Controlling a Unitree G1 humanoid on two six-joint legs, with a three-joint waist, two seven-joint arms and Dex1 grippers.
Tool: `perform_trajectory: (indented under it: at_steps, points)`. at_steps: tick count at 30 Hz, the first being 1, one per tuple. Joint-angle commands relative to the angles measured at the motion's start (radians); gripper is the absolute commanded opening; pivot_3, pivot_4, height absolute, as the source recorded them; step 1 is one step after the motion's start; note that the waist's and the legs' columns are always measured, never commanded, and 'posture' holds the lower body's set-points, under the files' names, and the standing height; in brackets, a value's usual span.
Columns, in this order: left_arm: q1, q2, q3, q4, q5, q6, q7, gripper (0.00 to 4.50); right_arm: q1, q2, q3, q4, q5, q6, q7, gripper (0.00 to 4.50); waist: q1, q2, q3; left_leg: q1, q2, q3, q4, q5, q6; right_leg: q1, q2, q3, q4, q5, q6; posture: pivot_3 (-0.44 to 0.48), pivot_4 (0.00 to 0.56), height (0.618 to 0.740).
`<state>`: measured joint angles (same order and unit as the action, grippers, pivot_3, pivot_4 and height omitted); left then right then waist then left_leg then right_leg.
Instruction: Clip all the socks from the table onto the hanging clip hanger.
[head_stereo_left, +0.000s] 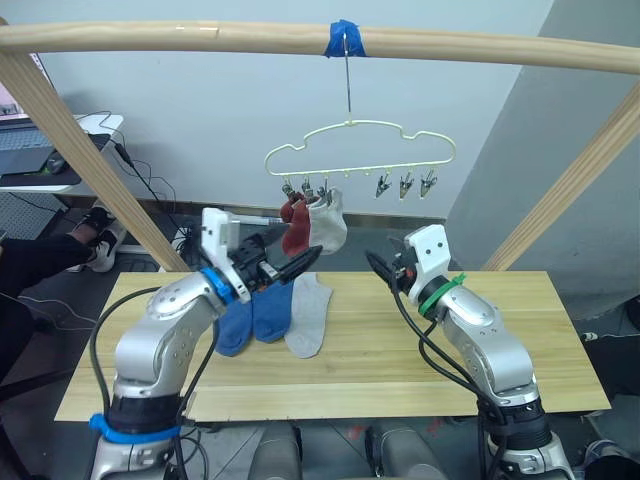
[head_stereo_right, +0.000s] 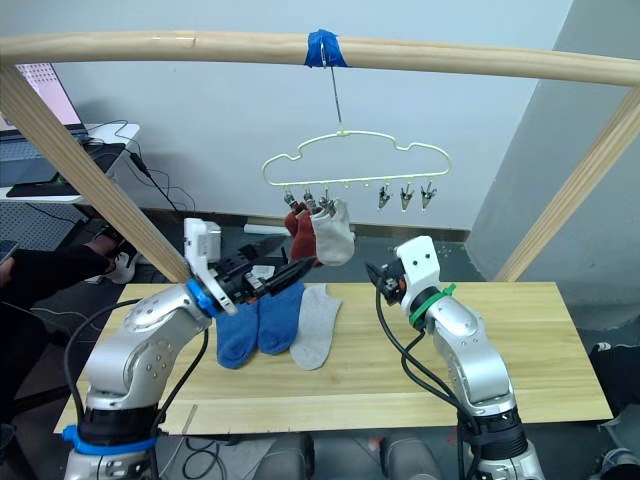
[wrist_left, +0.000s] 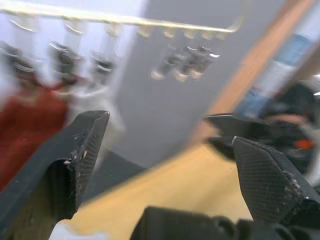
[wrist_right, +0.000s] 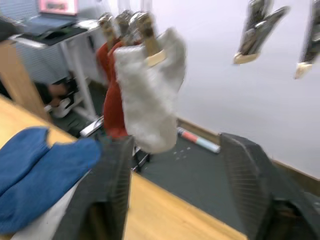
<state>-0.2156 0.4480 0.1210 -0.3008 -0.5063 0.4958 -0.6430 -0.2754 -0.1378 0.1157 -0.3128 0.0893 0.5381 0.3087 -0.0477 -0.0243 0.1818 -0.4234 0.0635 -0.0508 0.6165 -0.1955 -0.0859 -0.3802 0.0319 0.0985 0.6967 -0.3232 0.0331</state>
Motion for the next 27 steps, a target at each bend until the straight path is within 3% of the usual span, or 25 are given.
perform_trajectory:
  at_steps: [1,7,12,15,23,27]
  points:
    - [0.037,0.061,-0.007,-0.075,-0.089,-0.021,-0.170,4.50,-0.038,0.024,-0.014,-0.045,-0.018,-0.012,-0.063,2.92,0.001,0.000,0.000,0.000,0.000,0.000,-0.001,0.000,0.000,0.000,0.000,0.000,0.000,0.000,0.000,0.051,0.142,0.740]
    - [0.102,0.115,-0.002,-0.018,-0.038,-0.121,-0.253,4.50,-0.101,0.057,-0.038,-0.013,-0.005,0.009,-0.113,2.92,0.009,0.000,0.000,0.000,0.000,0.001,-0.002,0.000,0.000,-0.001,0.000,0.000,0.000,0.000,-0.001,0.055,0.140,0.740]
    - [0.116,0.124,0.011,-0.064,-0.065,0.072,-0.107,4.50,-0.167,0.082,-0.057,0.060,-0.012,-0.006,-0.159,2.92,0.012,0.000,0.000,0.000,0.000,0.001,-0.002,0.000,0.000,-0.001,0.000,0.000,0.000,-0.001,-0.001,0.062,0.141,0.740]
    - [0.116,0.101,0.030,-0.082,-0.050,0.022,-0.074,4.50,-0.193,0.092,-0.063,0.090,-0.012,-0.015,-0.173,2.92,0.016,0.000,0.000,0.000,0.000,0.001,-0.003,0.000,0.000,-0.001,0.000,0.000,0.000,0.000,-0.001,0.063,0.146,0.740]
    - [0.097,0.089,0.061,-0.073,-0.086,-0.118,-0.165,4.50,-0.280,0.094,-0.094,0.203,-0.001,-0.051,-0.187,2.92,0.018,0.000,0.000,-0.002,0.000,0.002,-0.003,0.000,0.000,-0.004,0.000,0.001,0.001,0.000,-0.002,0.071,0.153,0.740]
    - [0.089,0.086,0.063,-0.070,-0.098,-0.112,-0.148,4.50,-0.310,0.105,-0.101,0.238,0.003,-0.064,-0.187,2.92,0.018,0.000,0.000,-0.002,0.000,0.002,-0.004,0.000,0.000,-0.005,0.000,0.001,0.000,0.000,-0.002,0.076,0.156,0.740]
